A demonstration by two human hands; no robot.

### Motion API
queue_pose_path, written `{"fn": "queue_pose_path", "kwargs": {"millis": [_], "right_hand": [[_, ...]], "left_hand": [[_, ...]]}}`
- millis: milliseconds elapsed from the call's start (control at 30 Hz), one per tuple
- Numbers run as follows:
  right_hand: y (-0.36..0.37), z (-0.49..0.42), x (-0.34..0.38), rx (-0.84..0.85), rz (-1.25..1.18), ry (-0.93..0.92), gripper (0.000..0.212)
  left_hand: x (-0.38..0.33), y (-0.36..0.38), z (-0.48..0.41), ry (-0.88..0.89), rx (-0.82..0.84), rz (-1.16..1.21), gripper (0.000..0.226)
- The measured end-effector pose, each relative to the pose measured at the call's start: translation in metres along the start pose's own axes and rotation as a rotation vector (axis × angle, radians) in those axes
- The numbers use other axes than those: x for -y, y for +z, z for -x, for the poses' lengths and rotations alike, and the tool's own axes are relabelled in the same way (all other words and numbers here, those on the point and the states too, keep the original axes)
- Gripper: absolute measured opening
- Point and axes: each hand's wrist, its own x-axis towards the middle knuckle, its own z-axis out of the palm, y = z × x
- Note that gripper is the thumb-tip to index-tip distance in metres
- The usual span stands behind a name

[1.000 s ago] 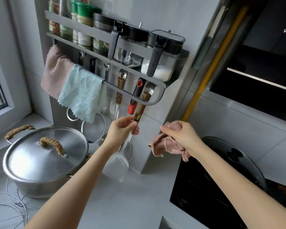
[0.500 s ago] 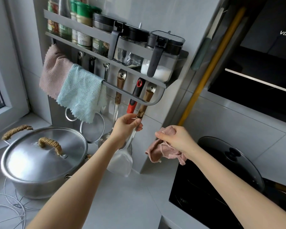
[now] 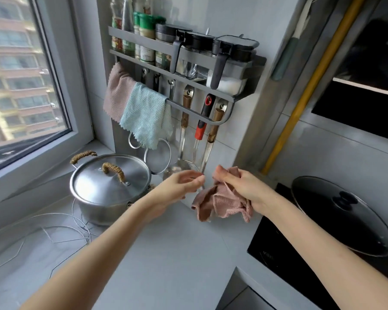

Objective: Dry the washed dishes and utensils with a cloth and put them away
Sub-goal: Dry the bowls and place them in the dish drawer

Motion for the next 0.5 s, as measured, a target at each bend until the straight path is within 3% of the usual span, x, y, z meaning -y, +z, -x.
{"fn": "queue_pose_path", "kwargs": {"millis": [100,167,267,333,433,500], "right_hand": [[0.025,0.009,-0.004,0.146,-0.122,0.02,0.075],[0.048,0.014,-0.006,0.24,-0.188,0.023,0.076],[0.091,0.025,-0.009,0.365,-0.289,0.018,0.047],[0.127,0.032,-0.018,0.442,-0.243,0.037,0.043],[0.187,0.056,-0.033,0.553,-0.189,0.023,0.056],[0.225,0.085,-0.038,0.565,-0.141,-0.061,0.073]], "left_hand": [[0.018,0.004,0.046,-0.085,0.014,0.072,0.037],[0.029,0.004,0.074,-0.108,-0.14,0.137,0.03],[0.043,-0.003,0.119,-0.12,-0.46,0.145,0.02],[0.05,-0.009,0.154,-0.132,-0.63,0.169,0.014],[0.061,-0.017,0.212,-0.197,-0.861,0.188,0.014],[0.07,-0.024,0.252,-0.264,-0.917,0.237,0.013]]}}
